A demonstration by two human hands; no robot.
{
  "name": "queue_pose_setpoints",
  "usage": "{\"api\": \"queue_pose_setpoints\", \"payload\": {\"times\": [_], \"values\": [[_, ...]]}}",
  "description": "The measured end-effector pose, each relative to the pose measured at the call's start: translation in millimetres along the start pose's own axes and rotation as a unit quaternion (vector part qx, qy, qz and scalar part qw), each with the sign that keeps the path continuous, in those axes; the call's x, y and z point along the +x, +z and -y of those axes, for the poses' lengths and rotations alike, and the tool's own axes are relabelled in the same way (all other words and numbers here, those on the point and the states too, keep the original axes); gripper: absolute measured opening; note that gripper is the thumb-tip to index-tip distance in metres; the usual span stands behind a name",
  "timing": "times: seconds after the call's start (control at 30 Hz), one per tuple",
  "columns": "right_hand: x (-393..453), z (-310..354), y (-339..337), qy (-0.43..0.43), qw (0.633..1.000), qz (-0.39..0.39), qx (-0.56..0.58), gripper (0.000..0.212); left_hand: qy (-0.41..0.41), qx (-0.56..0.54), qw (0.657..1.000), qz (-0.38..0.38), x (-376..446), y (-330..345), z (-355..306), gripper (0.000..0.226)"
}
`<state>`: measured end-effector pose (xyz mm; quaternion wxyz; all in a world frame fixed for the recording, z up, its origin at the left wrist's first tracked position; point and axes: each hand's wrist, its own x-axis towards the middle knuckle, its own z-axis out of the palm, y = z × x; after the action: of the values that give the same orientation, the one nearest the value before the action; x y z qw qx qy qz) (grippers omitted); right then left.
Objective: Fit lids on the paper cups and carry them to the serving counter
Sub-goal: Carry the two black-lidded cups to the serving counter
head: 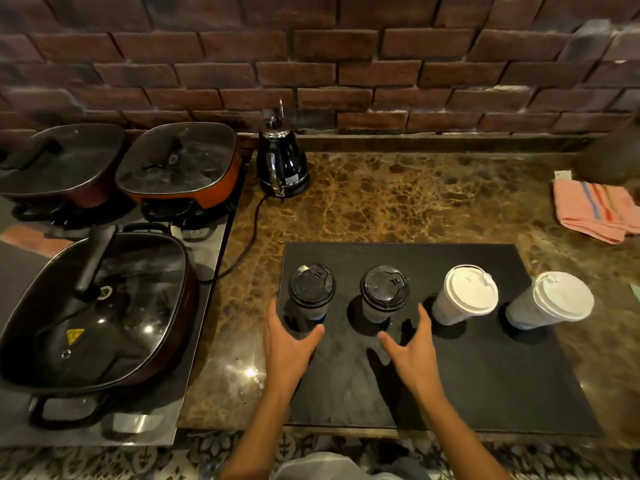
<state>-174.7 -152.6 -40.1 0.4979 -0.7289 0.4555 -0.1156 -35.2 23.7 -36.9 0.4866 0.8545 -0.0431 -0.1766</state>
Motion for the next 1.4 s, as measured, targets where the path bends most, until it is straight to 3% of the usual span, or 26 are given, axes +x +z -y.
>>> {"api": "queue_pose_setpoints", "payload": {"times": [0.1, 0.33, 0.87, 1.4], "values": [[15.3, 4.8, 7.9, -0.005, 0.999, 0.017, 0.05, 0.11, -0.008, -0.077, 0.997, 0.031, 11.8, 7.2, -4.8, 0.121], [33.7, 12.6, 19.6, -0.05, 0.99, 0.033, 0.129, 0.104, 0.014, -0.123, 0.991, 0.05, 34.3, 21.0, -3.4, 0.121], [57.4, 22.4, 34.3, -0.046, 0.986, 0.02, 0.156, 0.096, 0.048, -0.13, 0.99, 0.036, 51.9, 23.7, -14.9, 0.087], [5.0, 115.1, 54.4, -0.163, 0.968, 0.103, 0.163, 0.093, 0.087, -0.207, 0.969, -0.1, 20.9, -77.4, -21.8, 0.092]]}}
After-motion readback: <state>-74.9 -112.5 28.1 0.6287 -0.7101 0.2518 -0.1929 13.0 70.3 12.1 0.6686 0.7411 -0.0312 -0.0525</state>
